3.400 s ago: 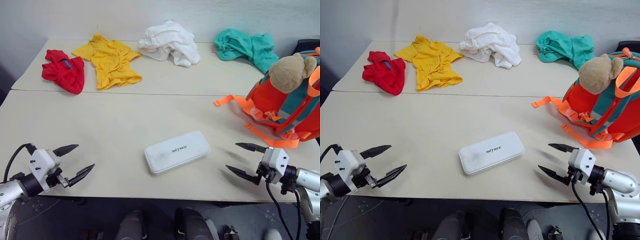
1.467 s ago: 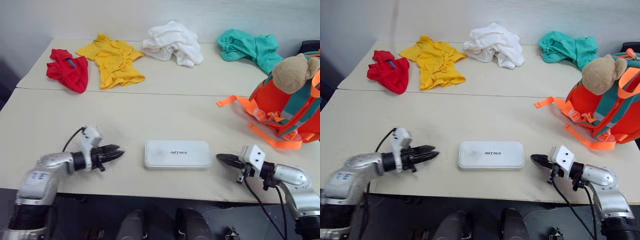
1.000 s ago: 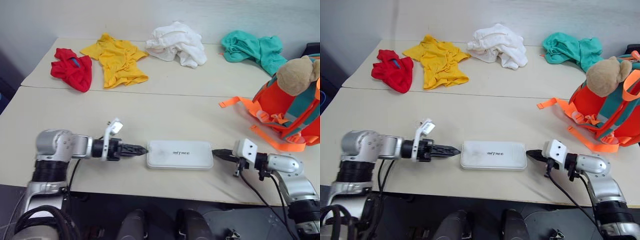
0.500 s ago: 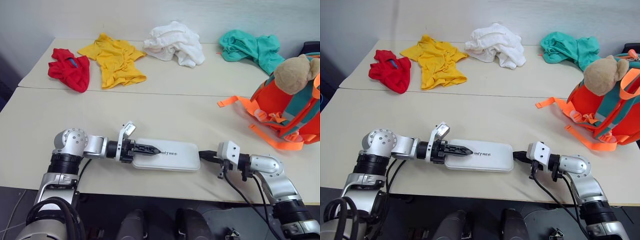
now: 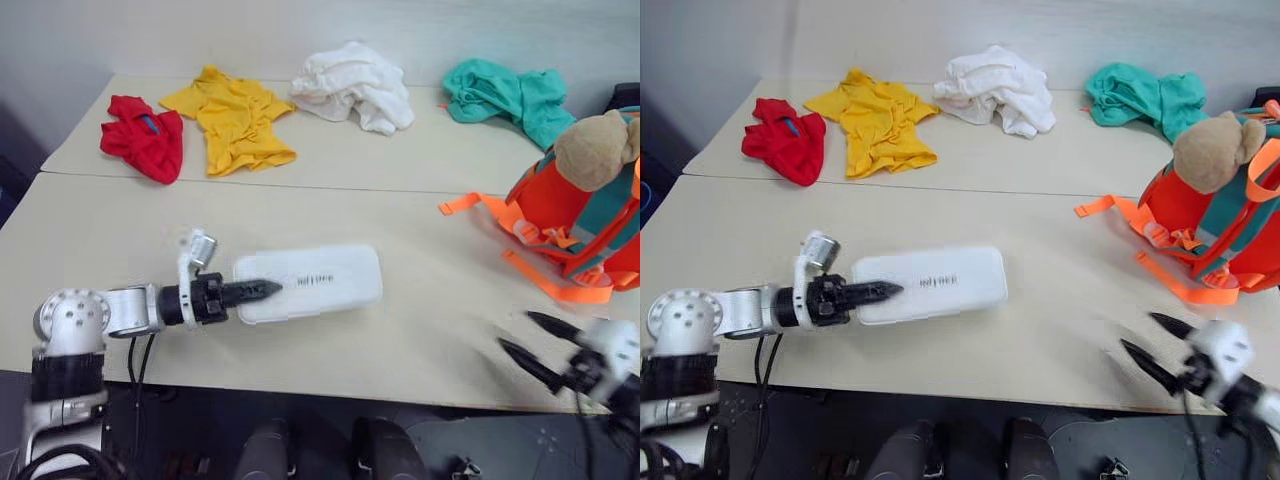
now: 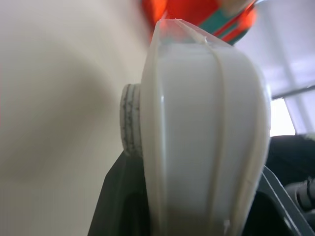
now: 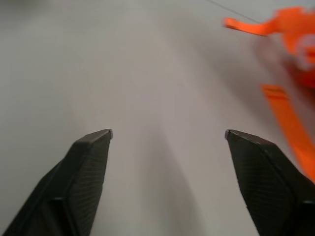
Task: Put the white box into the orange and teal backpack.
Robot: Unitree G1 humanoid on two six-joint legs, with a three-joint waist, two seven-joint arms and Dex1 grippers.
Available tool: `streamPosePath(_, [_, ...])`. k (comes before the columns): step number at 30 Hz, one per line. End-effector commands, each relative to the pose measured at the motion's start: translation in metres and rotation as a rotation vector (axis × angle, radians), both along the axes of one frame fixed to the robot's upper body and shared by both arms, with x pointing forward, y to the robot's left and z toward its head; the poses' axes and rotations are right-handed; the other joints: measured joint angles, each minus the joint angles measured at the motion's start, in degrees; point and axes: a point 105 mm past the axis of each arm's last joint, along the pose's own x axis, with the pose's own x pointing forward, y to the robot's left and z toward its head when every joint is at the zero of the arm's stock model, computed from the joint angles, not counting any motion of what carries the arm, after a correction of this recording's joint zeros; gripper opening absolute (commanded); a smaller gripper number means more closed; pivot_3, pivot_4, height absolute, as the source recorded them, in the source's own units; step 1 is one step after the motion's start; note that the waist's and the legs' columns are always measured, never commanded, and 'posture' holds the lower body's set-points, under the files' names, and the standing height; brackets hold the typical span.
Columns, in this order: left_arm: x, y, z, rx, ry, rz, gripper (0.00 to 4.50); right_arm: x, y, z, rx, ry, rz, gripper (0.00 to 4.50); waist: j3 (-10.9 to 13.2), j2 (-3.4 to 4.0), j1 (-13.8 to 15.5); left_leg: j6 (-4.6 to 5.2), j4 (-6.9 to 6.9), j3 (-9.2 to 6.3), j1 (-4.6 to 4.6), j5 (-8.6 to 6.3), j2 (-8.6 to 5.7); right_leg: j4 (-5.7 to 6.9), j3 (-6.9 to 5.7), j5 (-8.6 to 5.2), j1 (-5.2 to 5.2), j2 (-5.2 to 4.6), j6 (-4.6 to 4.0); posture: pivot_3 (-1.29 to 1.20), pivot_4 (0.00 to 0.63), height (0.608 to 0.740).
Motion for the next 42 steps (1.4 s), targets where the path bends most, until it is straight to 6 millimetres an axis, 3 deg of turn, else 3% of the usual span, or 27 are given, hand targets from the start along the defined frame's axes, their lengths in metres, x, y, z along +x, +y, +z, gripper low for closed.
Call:
streamPosePath(1, [-0.002, 0.01, 0.019, 0.083, -0.332, 0.066, 1.3, -0.016, -0.021, 0.024, 0.032, -0.108, -0.151, 4.46, -0.02, 0.0, -0.28, -0.08, -0.06, 0.07, 0.06, -0.04, 0.0, 0.0, 0.06, 0.01, 0.0, 0.0, -0.01, 0.0, 0.15, 0.74])
streamPosePath(6, [-0.005, 0.024, 0.003, 0.156, -0.492, 0.081, 1.3, -0.022, -0.043, 0.026, 0.051, -0.171, -0.283, 4.46, -0.06, 0.08, -0.73, -0.28, -0.22, 0.23, 0.17, -0.19, 0.02, 0.0, 0.16, 0.0, -0.06, 0.01, -0.05, 0.0, 0.15, 0.74])
streamPosePath(13, [-0.002, 0.015, -0.005, 0.162, -0.546, 0.04, 1.3, 0.075, -0.038, 0.061, 0.124, -0.299, -0.173, 4.46, -0.01, 0.13, -1.68, 0.24, -0.1, 0.35, 0.18, -0.07, 0.02, 0.09, 0.24, 0.08, -0.09, -0.09, -0.03, 0.0, 0.15, 0.74])
streamPosePath(17, [-0.002, 0.012, -0.006, 0.16, -0.552, 0.036, 1.3, 0.116, -0.025, 0.073, 0.14, -0.314, -0.093, 4.46, 0.0, 0.15, -1.14, 0.12, -0.13, 0.22, 0.08, 0.03, 0.11, 0.17, 0.06, -0.01, -0.17, 0.03, -0.16, 0.0, 0.15, 0.74])
streamPosePath(20, [-0.003, 0.015, -0.006, 0.164, -0.551, 0.052, 1.3, 0.139, -0.012, 0.084, 0.174, -0.336, -0.027, 3.87, 0.0, 0.16, -1.06, 0.21, -0.04, 0.28, -0.03, 0.08, 0.07, 0.29, 0.07, 0.01, -0.21, 0.03, -0.13, 0.0, 0.15, 0.74])
streamPosePath(26, [-0.008, 0.025, -0.003, 0.168, -0.555, 0.119, 1.3, 0.159, 0.004, 0.089, 0.205, -0.357, 0.053, 1.82, 0.01, 0.16, -0.98, 0.29, 0.03, 0.25, -0.05, 0.11, 0.05, 0.26, 0.05, 0.05, -0.16, -0.01, -0.05, 0.0, 0.15, 0.74])
streamPosePath(27, [-0.009, 0.027, -0.002, 0.165, -0.555, 0.129, 1.3, 0.161, 0.008, 0.09, 0.217, -0.362, 0.068, 1.47, 0.01, 0.15, -1.02, 0.29, 0.03, 0.25, -0.07, 0.11, 0.06, 0.26, 0.05, 0.05, -0.16, -0.01, -0.05, 0.0, 0.15, 0.74])
streamPosePath(30, [-0.006, 0.036, 0.005, 0.128, -0.547, 0.203, 1.3, 0.159, 0.044, 0.096, 0.259, -0.358, 0.233, 0.57, 0.01, 0.16, -1.09, 0.28, 0.03, 0.23, -0.06, 0.11, 0.07, 0.26, 0.05, 0.05, -0.15, -0.02, -0.05, 0.0, 0.15, 0.74])
streamPosePath(37, [0.009, 0.065, 0.01, 0.094, -0.489, 0.357, 1.3, 0.114, 0.152, 0.107, 0.395, -0.223, 0.679, 0.47, 0.02, 0.18, -2.37, 0.21, -0.06, 0.12, -0.06, 0.12, 0.12, 0.31, -0.01, 0.05, -0.16, 0.01, -0.05, 0.0, 0.15, 0.74])
streamPosePath(42, [0.01, 0.077, 0.028, 0.036, -0.562, 0.388, 1.3, 0.061, 0.205, 0.1, 0.488, -0.031, 0.97, 0.46, 0.03, 0.15, -2.2, 0.19, -0.07, 0.07, -0.11, 0.09, 0.11, 0.27, -0.05, 0.05, -0.18, 0.02, -0.05, 0.0, 0.15, 0.74])
